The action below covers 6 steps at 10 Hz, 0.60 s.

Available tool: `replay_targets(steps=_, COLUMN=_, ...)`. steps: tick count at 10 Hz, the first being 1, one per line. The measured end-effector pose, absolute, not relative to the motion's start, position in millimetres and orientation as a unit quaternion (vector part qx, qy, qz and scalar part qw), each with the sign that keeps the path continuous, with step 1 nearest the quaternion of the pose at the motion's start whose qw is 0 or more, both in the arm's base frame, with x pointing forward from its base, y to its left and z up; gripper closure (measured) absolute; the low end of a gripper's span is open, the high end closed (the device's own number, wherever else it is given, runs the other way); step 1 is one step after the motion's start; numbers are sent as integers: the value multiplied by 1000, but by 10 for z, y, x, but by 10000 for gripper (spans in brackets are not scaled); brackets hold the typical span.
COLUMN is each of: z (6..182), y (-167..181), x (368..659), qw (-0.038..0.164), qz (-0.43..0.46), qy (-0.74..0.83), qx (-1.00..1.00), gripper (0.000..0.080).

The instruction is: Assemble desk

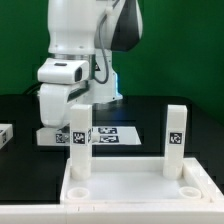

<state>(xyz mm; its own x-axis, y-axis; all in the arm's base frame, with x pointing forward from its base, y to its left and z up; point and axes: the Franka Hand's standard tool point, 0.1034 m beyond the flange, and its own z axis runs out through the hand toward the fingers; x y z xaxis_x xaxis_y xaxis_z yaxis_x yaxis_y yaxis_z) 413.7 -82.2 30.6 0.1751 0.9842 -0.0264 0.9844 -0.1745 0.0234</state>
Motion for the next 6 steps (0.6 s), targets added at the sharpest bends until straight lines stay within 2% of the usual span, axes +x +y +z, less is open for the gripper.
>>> replay_targets(steps=2, z=257, y=-1030, x=4040, qw=9, qz=-14, qy=737, qx=675, gripper=515)
replay_targets(steps=6, z=257, y=-1026, x=4030, qw=10, qz=-26, qy=827, qx=562, gripper=515)
